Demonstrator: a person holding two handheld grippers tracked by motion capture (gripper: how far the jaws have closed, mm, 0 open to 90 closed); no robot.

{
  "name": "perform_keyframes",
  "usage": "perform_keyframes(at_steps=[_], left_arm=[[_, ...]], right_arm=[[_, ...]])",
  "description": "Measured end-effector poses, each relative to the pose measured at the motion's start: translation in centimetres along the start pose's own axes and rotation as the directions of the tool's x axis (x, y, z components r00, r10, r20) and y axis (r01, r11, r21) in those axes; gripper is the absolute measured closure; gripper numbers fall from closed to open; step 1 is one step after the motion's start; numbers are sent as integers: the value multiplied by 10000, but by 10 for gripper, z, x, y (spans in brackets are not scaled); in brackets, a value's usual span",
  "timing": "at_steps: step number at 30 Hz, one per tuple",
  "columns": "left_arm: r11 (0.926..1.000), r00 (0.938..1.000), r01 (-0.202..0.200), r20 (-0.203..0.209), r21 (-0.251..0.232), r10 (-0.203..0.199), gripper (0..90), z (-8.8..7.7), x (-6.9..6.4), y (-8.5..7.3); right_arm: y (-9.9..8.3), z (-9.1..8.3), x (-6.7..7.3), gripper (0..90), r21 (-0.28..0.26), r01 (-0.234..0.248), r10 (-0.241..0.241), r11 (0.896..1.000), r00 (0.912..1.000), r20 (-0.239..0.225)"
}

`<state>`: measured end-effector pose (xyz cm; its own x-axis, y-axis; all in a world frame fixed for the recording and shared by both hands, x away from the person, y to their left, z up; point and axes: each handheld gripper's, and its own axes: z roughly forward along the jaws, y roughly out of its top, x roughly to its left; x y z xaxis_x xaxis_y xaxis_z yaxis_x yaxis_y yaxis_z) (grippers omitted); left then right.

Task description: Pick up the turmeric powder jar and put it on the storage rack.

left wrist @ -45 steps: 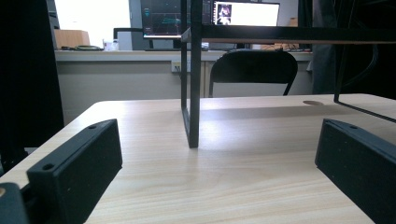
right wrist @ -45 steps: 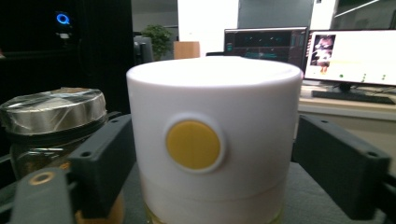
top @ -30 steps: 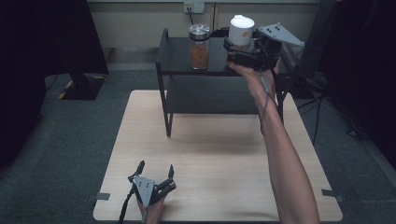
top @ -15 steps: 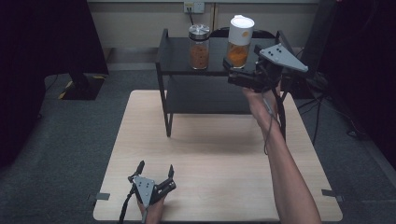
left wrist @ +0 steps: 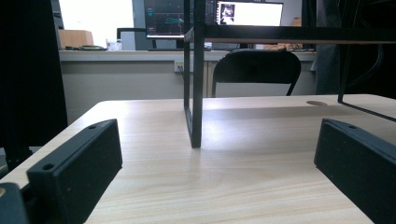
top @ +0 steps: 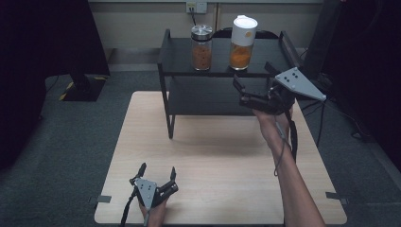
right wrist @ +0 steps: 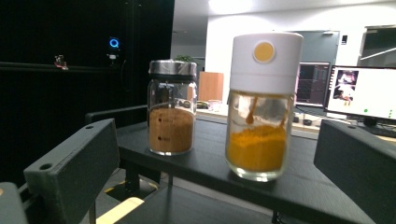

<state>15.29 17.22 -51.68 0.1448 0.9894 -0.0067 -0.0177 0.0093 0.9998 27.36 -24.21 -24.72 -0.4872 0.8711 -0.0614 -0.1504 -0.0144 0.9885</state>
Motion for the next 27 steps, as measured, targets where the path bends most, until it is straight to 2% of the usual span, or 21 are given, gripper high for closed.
perform_keyframes(at_steps=[6, 13, 17, 22, 25, 27], left_arm=[[10000, 10000, -1, 2, 0, 1, 3, 0, 0, 0], [10000, 10000, -2, 0, 1, 2, 3, 0, 0, 0], [10000, 10000, -2, -17, 1, 2, 3, 0, 0, 0], [10000, 10000, -7, -34, 0, 7, 3, 0, -1, 0], [10000, 10000, -7, -32, -2, 7, 2, 0, -1, 0], [10000, 10000, -8, -32, -1, 8, 2, 0, -1, 0]], right_arm=[[-20, -20, 3, 0, -302, -66, 67, 9995, 10000, 48], [-42, -41, 8, 0, -179, 138, -134, 9997, 9998, 175], [-57, -52, 4, 0, -162, -72, 70, 9998, 9999, -117], [-74, -65, 9, 0, -39, -142, 142, 9999, 9999, 34], [-85, -70, 14, 0, 31, 28, -29, 10000, 9999, 141], [-94, -74, 19, 0, 131, 360, -364, 9993, 9988, 327]])
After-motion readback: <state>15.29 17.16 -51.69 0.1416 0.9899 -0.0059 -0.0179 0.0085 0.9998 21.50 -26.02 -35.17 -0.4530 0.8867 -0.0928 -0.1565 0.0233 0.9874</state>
